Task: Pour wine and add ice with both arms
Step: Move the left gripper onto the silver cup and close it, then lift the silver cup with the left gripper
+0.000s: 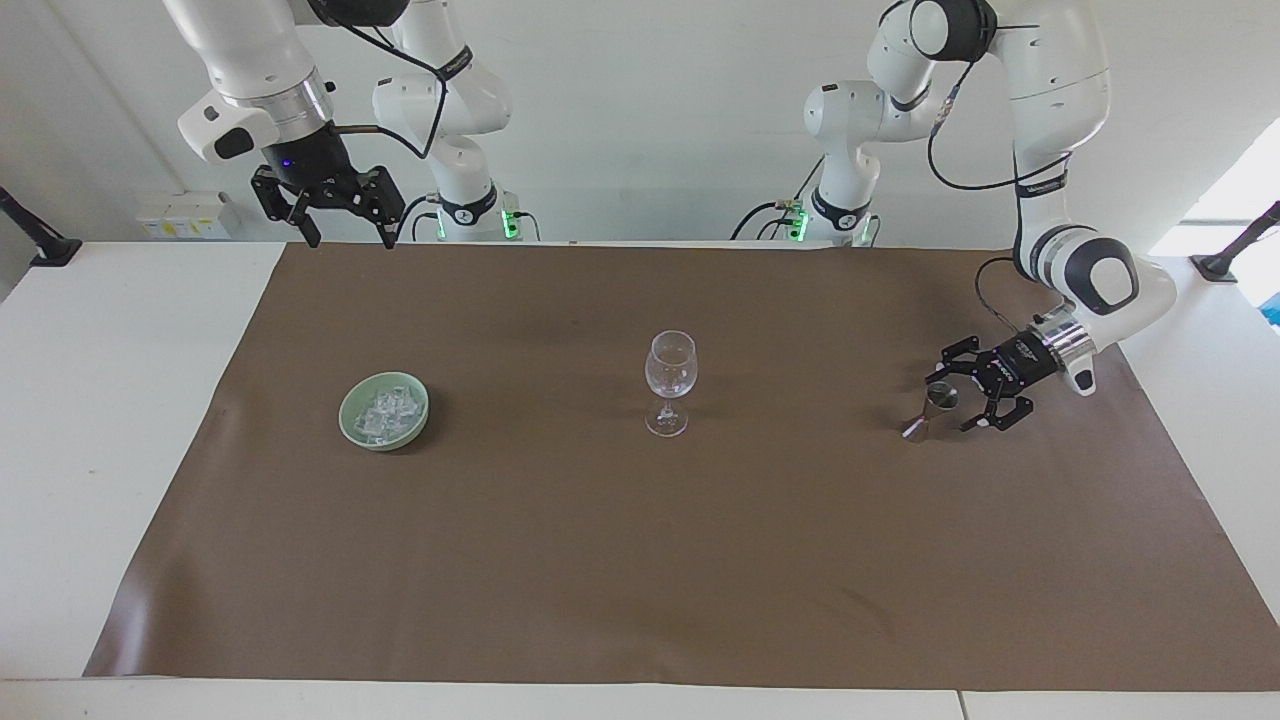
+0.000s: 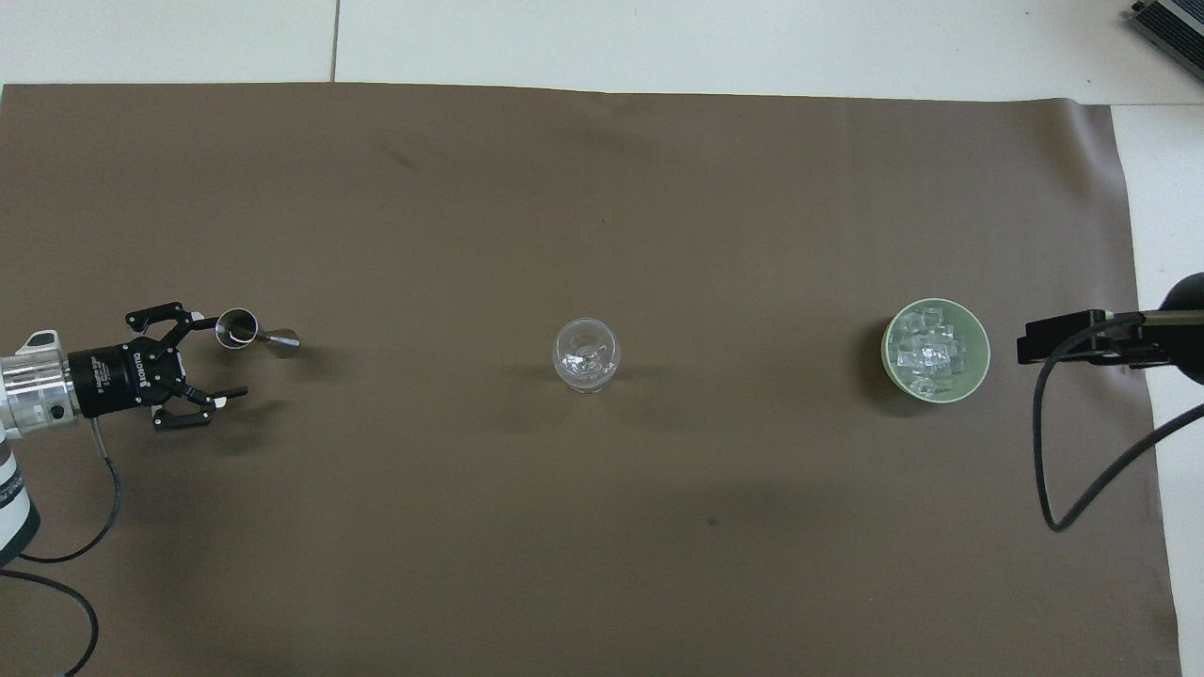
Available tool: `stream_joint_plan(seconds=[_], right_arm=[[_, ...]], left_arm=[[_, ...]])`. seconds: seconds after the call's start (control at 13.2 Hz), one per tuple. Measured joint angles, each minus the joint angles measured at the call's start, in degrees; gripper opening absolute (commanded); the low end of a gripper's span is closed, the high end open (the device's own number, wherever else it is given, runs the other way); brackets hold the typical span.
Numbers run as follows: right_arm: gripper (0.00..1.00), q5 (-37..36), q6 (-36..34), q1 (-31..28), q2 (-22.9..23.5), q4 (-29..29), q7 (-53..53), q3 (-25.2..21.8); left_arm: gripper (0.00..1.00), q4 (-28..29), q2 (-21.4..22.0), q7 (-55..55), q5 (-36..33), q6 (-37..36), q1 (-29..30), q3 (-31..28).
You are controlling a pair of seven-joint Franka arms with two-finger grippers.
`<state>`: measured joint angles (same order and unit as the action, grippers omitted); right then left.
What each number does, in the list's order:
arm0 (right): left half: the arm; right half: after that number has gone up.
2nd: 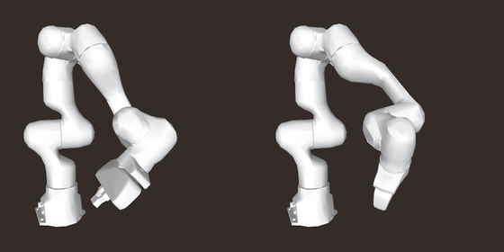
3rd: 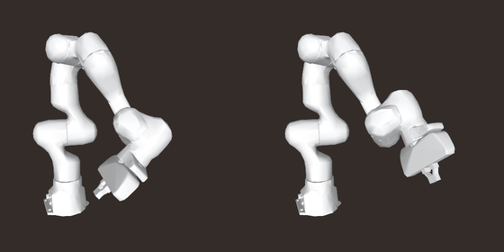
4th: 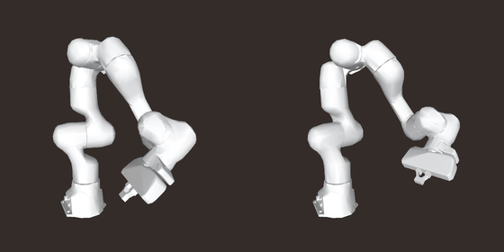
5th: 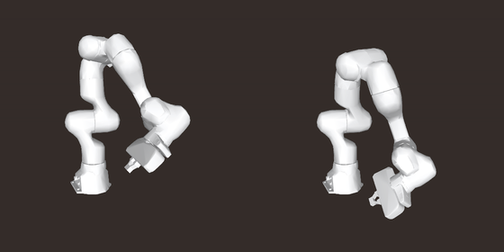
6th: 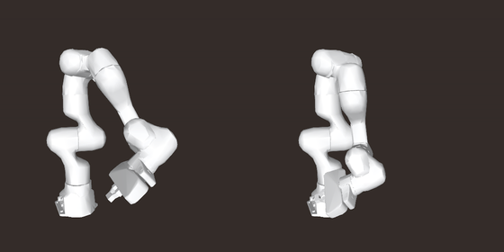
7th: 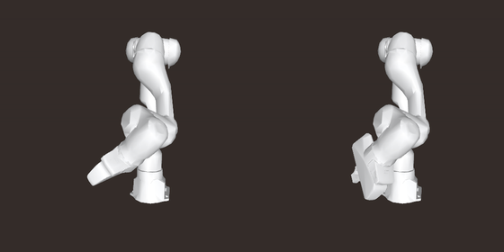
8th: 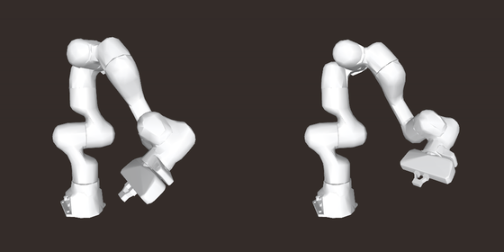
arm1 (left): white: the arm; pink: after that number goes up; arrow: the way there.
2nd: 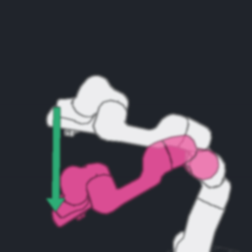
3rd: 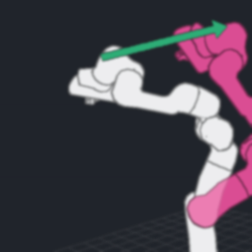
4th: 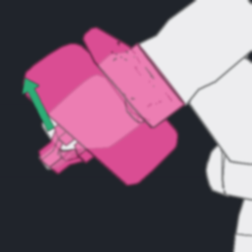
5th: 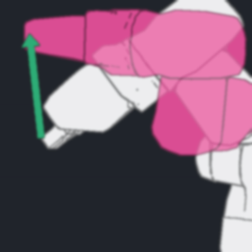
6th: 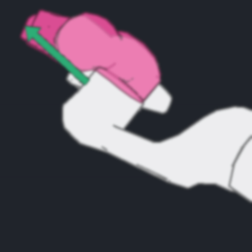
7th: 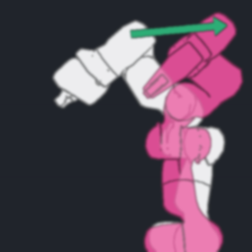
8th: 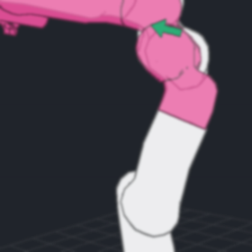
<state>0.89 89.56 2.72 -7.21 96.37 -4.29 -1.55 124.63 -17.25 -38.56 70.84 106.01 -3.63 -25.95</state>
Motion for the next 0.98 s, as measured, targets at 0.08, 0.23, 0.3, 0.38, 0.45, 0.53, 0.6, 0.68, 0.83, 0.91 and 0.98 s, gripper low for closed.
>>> stream_joint_plan(seconds=[0.08, 0.23, 0.3, 0.38, 0.45, 0.53, 0.6, 0.68, 0.83, 0.91, 0.98], right_arm=[[1.0, 0.0, 0.0, 0.0, 0.0, 0.0, 0.0, 0.0], [1.0, 0.0, 0.0, 0.0, 0.0, 0.0, 0.0, 0.0], [1.0, 0.0, 0.0, 0.0, 0.0, 0.0, 0.0, 0.0], [1.0, 0.0, 0.0, 0.0, 0.0, 0.0, 0.0, 0.0], [1.0, 0.0, 0.0, 0.0, 0.0, 0.0, 0.0, 0.0], [1.0, 0.0, 0.0, 0.0, 0.0, 0.0, 0.0, 0.0], [1.0, 0.0, 0.0, 0.0, 0.0, 0.0, 0.0, 0.0], [1.0, 0.0, 0.0, 0.0, 0.0, 0.0, 0.0, 0.0], [1.0, 0.0, 0.0, 0.0, 0.0, 0.0, 0.0, 0.0], [1.0, 0.0, 0.0, 0.0, 0.0, 0.0, 0.0, 0.0], [1.0, 0.0, 0.0, 0.0, 0.0, 0.0, 0.0, 0.0]], left_arm=[[1.0, 0.28, 0.26, 0.04, 0.64, 0.08, -0.08, 0.01], [1.0, 0.59, 0.54, 0.04, 3.06, 0.15, -0.38, 0.04], [1.0, 1.09, 0.66, 0.04, 4.65, 0.41, -0.68, 0.22], [1.0, 1.88, 0.77, 0.05, 6.26, 1.21, -0.81, 0.64], [1.0, 2.84, 0.92, 0.16, 7.63, 2.08, -0.87, 1.14], [1.0, 3.96, 1.15, 0.86, 9.27, 2.8, -0.97, 1.54], [1.0, 5.34, 1.59, 2.26, 11.15, 3.5, -1.13, 1.65], [1.0, 6.66, 2.01, 3.53, 12.71, 3.97, -1.2, 1.68], [1.0, 8.09, 2.58, 4.39, 15.67, 4.48, -1.21, 1.79], [1.0, 8.53, 2.8, 4.49, 17.17, 4.72, -1.21, 2.0], [1.0, 8.8, 2.99, 4.53, 18.33, 5.06, -1.22, 2.37]])
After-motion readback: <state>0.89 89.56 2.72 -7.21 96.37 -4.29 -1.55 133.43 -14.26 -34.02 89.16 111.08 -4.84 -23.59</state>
